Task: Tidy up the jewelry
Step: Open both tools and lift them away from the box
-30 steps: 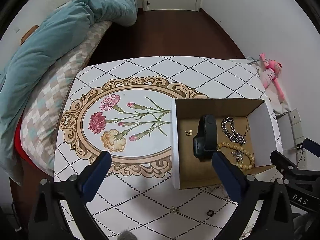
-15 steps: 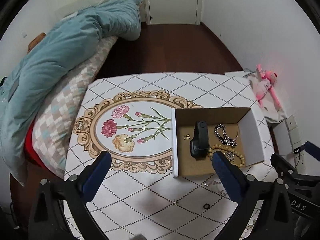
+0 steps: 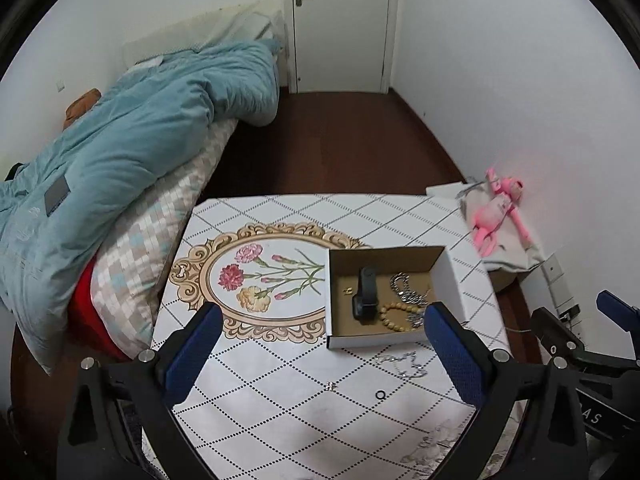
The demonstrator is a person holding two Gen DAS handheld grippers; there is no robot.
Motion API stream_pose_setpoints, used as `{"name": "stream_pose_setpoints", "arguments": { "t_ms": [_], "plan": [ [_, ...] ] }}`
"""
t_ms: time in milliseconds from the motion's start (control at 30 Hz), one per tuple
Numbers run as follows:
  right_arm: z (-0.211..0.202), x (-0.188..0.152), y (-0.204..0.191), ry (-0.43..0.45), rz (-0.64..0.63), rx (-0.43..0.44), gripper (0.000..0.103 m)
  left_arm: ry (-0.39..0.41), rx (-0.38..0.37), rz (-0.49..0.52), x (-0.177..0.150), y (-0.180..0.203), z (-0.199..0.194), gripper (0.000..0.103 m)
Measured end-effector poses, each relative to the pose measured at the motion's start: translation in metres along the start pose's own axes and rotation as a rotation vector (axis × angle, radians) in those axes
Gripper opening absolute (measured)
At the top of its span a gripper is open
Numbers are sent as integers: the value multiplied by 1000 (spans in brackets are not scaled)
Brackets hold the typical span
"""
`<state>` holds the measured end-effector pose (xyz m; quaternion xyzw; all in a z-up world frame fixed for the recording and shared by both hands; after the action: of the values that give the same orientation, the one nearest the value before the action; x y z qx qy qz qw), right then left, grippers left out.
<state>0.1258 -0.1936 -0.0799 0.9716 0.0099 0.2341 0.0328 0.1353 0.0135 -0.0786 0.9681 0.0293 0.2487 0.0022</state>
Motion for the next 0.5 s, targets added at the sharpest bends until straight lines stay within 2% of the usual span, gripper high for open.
{"name": "stream_pose_setpoints", "arguments": {
  "t_ms": [200, 300, 400, 500],
  "plan": [
    [-41, 4, 3, 70, 10, 18, 103, 42, -32, -2, 2, 2, -29, 103],
    [-54, 4, 3, 89, 16, 36, 103, 35, -40, -27, 0, 0, -33, 103],
    [-55, 0, 4, 75, 29, 67, 103, 34, -27, -35, -4, -3, -32, 103],
    [-34, -11, 2, 9, 31, 90, 103, 4, -7, -40, -13, -8, -16, 103]
  ]
}}
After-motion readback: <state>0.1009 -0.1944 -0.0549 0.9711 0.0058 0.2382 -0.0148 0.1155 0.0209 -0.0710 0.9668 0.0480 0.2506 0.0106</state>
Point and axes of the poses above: each gripper's, at about its wrist camera, not at the fingertips, and z roughly the way its jaws point, y to its right, x to its top, the point moved 7 cm from there along z, roughly the way its jaws point, and after that the axes turned 9 degrees about -y, right-handed, at the moved point
